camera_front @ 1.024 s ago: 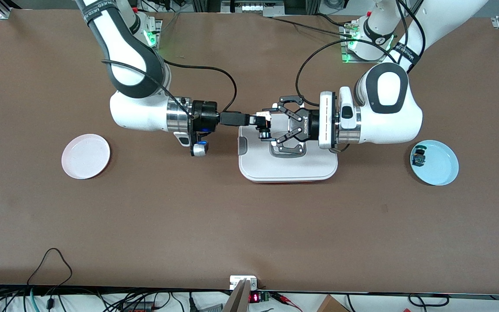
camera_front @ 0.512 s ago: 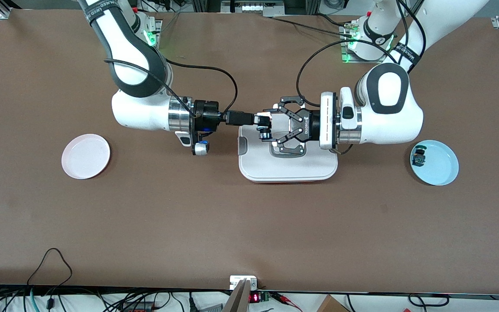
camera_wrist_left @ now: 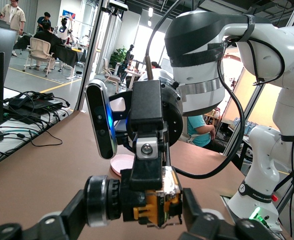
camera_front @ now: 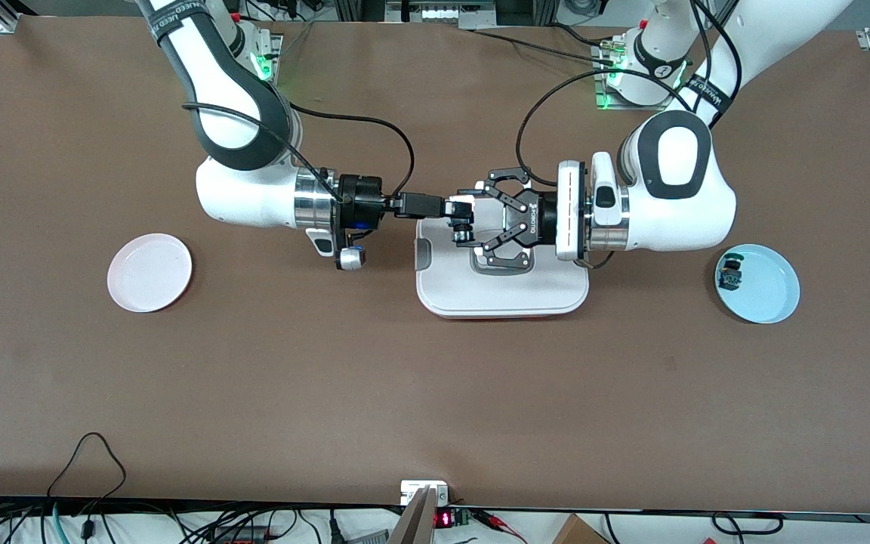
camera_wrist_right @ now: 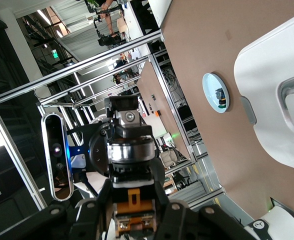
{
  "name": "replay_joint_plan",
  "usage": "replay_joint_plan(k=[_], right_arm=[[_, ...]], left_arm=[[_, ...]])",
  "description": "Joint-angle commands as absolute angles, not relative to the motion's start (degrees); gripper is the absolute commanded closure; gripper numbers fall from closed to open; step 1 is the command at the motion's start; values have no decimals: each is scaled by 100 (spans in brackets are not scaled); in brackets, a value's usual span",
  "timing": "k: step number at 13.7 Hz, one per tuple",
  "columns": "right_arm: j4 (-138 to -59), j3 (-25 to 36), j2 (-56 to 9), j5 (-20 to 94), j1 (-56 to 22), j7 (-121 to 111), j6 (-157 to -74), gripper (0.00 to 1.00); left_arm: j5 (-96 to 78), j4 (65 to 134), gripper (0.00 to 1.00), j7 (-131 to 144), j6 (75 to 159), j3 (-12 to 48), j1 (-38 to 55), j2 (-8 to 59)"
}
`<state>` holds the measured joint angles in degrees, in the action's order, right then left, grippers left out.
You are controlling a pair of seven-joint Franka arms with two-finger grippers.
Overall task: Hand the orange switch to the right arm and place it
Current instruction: 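Close the right gripper on the switch held by the left gripper, then open the left gripper and pull it back while the right gripper withdraws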
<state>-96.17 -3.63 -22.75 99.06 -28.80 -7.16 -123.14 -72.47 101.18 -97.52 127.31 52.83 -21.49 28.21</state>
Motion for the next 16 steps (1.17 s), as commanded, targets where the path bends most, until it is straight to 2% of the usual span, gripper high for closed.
replay_joint_plan(k=[1, 3, 6, 8, 12, 16], right_arm=[[-9659, -343, -2215, 10011, -2865, -809, -12331, 100], [-9642, -343, -2224, 10002, -2857, -800, -12314, 100], [-9589, -299, -2215, 9932, -2813, -817, -12261, 100], [-9563, -290, -2215, 9661, -2716, -817, -12200, 100], [-9387, -290, -2215, 8292, -2304, -765, -11612, 100], [-9063, -290, -2206, 6456, -1742, -738, -10804, 100]], left_arm=[[-7427, 10301, 0, -9923, 12727, 5344, -2267, 2663], [-7418, 10301, 0, -9905, 12605, 5344, -2355, 2654], [-7287, 10318, 0, -9827, 11684, 5309, -2828, 2462], [-6474, 10240, 0, -9180, 11200, 5317, -3083, 2426], [-4628, 9914, 0, -7544, 9706, 5344, -3611, 2320], [-2764, 9809, 0, -5279, 9238, 5361, -3595, 2329]])
